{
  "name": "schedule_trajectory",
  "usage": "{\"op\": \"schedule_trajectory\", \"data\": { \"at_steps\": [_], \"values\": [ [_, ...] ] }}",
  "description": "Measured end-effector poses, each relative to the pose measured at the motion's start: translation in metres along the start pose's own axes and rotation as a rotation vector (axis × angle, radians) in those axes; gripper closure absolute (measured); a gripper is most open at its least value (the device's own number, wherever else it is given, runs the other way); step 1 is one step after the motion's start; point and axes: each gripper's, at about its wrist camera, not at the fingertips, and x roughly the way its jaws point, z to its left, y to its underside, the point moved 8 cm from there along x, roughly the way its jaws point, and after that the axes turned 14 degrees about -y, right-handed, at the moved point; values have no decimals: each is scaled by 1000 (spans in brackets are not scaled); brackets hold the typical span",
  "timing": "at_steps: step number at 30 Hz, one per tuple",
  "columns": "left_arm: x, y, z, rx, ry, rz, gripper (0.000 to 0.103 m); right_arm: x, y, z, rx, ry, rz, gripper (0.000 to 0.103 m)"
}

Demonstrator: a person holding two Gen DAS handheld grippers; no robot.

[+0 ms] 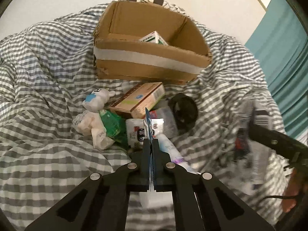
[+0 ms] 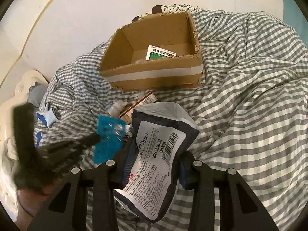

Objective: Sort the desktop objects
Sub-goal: 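Carry the blister pack and tissue pack into the cardboard box and release both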

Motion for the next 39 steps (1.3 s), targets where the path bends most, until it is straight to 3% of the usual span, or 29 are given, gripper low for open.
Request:
{"op": "schedule_trajectory", "data": {
  "at_steps": [4,6,7,8,9,10,14,18,22,30,33,39],
  "values": [
    [4,-1,4,-1,-11,-3,97,5,5,-6,15,-7,22,65],
    [8,1,6,-3,-20,8,76,8,8,-8,31,-19,29,65],
    [12,4,7,-12,-8,33,58,9,8,-8,31,-23,33,65],
    [19,9,7,-32,13,69,56,11,9,-7,28,-25,36,65],
    [23,13,7,-48,25,91,60,12,9,-6,25,-26,36,65],
    [29,17,7,-51,23,105,89,12,9,-5,21,-28,38,65],
    [30,20,2,-39,36,98,95,14,11,-5,7,-18,49,65],
    [8,4,4,-2,-15,16,96,13,8,-7,3,-19,49,65],
    [-27,-27,5,2,12,-80,96,5,-10,2,-30,-33,27,65],
    [-67,-130,5,10,-4,-260,96,-16,-106,37,-179,-60,-93,65],
    [-61,-174,1,8,-17,-300,96,-7,-149,40,-203,-48,-132,65],
    [-11,-224,-11,33,-64,-281,96,34,-213,17,-171,-33,-152,65]
  ]
}}
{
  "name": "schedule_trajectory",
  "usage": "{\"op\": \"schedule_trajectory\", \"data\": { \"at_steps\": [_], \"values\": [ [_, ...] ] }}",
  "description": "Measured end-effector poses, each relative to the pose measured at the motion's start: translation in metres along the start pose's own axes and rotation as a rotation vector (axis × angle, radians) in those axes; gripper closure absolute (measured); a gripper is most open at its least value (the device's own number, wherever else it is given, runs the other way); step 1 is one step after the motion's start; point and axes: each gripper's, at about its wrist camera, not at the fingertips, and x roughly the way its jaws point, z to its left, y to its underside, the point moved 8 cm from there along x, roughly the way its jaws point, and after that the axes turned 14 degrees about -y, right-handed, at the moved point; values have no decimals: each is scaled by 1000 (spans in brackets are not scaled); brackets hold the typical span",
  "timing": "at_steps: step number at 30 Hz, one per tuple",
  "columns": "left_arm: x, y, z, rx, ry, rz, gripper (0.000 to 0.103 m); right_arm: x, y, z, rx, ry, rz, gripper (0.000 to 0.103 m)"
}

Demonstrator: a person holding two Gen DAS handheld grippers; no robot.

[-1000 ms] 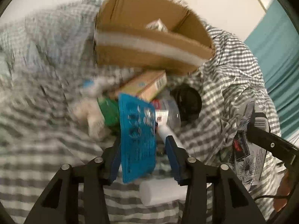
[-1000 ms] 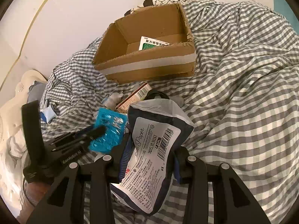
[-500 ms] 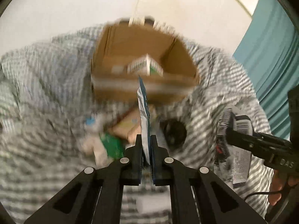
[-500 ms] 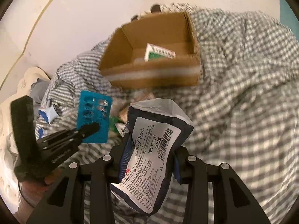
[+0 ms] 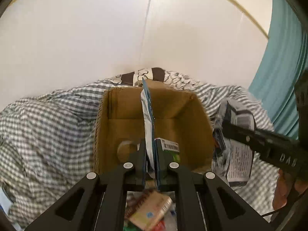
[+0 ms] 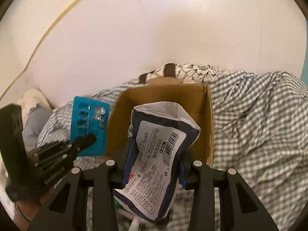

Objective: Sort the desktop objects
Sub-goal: 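Carry the blister pack and tissue pack into the cardboard box and release both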

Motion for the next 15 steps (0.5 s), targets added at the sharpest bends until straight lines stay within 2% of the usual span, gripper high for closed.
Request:
{"op": "schedule_trajectory", "data": {
  "at_steps": [4,5,6,7,8,10,12,15],
  "values": [
    [40,4,-8,31,-23,35,96,36,-12,-28,48,1,25,60],
    [47,5,-10,36,-29,38,93,47,-12,-36,69,1,35,52],
    [55,7,-12,45,-38,43,90,52,-11,-43,80,3,39,40],
    [60,11,-13,56,-50,47,78,57,-11,-49,90,8,40,37],
    [64,13,-14,70,-64,55,54,60,-11,-52,92,13,38,36],
    [65,17,-12,82,-94,50,33,59,-10,-56,80,30,36,36],
    [56,20,-9,86,-106,29,33,51,-10,-56,69,47,24,35],
    [39,29,2,83,-110,40,33,32,-5,-54,57,55,12,35]
  ]
}}
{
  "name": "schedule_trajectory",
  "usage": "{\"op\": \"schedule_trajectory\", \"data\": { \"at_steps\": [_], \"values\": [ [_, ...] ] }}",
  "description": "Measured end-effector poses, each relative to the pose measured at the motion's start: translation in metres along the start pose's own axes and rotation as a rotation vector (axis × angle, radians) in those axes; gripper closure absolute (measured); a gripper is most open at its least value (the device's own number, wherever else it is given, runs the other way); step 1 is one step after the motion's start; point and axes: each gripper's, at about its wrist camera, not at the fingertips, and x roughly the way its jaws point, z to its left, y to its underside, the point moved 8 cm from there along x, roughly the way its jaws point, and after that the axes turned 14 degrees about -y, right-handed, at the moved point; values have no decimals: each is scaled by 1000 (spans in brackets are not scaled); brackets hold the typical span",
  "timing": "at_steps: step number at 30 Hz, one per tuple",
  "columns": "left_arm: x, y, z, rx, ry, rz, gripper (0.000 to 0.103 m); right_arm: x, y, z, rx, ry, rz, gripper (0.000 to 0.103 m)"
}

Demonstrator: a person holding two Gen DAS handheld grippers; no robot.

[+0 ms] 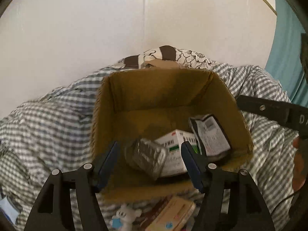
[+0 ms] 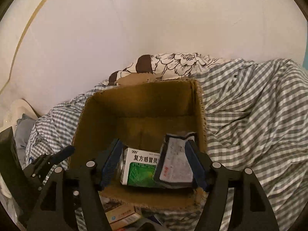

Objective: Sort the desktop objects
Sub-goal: 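Carry the blister pack and tissue pack into the cardboard box and release both, then grasp the black ring-shaped object with the right tool while the left tool grasps the amoxicillin box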

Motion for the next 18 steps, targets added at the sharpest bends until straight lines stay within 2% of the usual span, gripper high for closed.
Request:
{"op": "schedule_trajectory", "data": {
  "at_steps": [4,8,10,13,18],
  "values": [
    [-28,25,20,-34,-10,28,27,-34,17,11,-33,8,-8,35],
    [-46,59,30,-34,-20,51,23,-66,52,25,-57,-9,8,28],
    [-51,81,31,-33,-22,73,23,-74,74,30,-73,-8,31,28],
    [-51,113,27,-32,-51,98,23,-72,111,34,-88,0,81,27],
    [-36,160,10,-17,-55,154,23,-37,175,26,-57,8,182,27]
  ]
}}
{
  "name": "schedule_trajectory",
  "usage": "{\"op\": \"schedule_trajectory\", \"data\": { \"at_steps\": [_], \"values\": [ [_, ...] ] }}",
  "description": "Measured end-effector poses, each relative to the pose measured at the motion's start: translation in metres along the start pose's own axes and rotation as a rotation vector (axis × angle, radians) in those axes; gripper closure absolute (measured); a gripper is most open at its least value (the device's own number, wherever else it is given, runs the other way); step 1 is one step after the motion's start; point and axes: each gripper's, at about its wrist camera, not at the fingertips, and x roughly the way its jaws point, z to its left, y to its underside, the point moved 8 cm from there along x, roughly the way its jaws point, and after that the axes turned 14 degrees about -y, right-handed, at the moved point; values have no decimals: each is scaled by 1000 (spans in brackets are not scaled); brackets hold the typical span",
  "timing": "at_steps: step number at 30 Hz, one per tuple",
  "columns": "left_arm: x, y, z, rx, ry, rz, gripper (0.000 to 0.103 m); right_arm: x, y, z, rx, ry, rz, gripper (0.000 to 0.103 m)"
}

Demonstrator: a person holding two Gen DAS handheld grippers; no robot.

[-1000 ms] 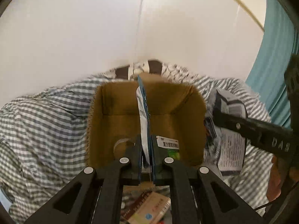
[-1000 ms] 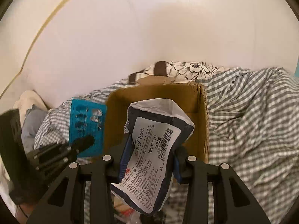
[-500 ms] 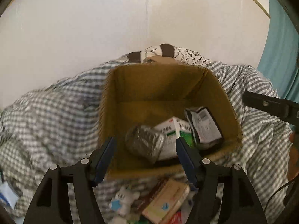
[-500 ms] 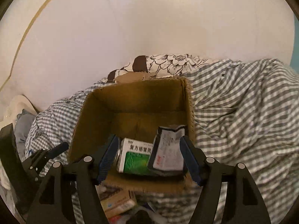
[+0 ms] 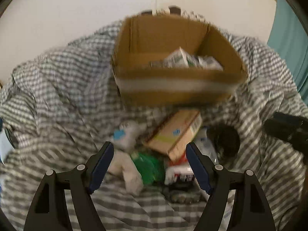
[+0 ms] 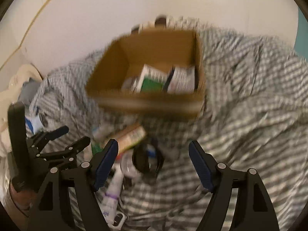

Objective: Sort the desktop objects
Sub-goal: 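Grasp the black ring-shaped object with the right tool while the left tool grasps the amoxicillin box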

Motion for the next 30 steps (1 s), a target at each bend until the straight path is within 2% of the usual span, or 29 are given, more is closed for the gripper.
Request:
{"op": "schedule_trajectory", "data": {
  "at_steps": [5,8,10,13,14,17,23,26,30],
  "values": [
    [15,14,-9,22,4,36,23,44,25,-11,85,-26,69,27],
    [20,13,-10,25,0,29,23,59,26,-12,102,-24,88,27],
    [26,12,-10,22,-2,39,23,70,24,-14,108,-13,98,21],
    [33,12,-12,31,3,56,23,85,24,-19,138,-22,119,21],
    [34,11,-13,38,5,57,23,86,23,-22,146,-25,110,21],
    [36,8,-22,71,16,47,23,79,22,-27,152,-34,97,41],
    [47,-7,-53,153,54,47,23,60,22,-37,202,-90,62,41],
    [62,-10,-63,219,15,47,23,48,20,-40,195,-75,39,41],
    [82,-11,-63,207,17,96,21,35,17,-50,206,-71,10,41]
  ]
}}
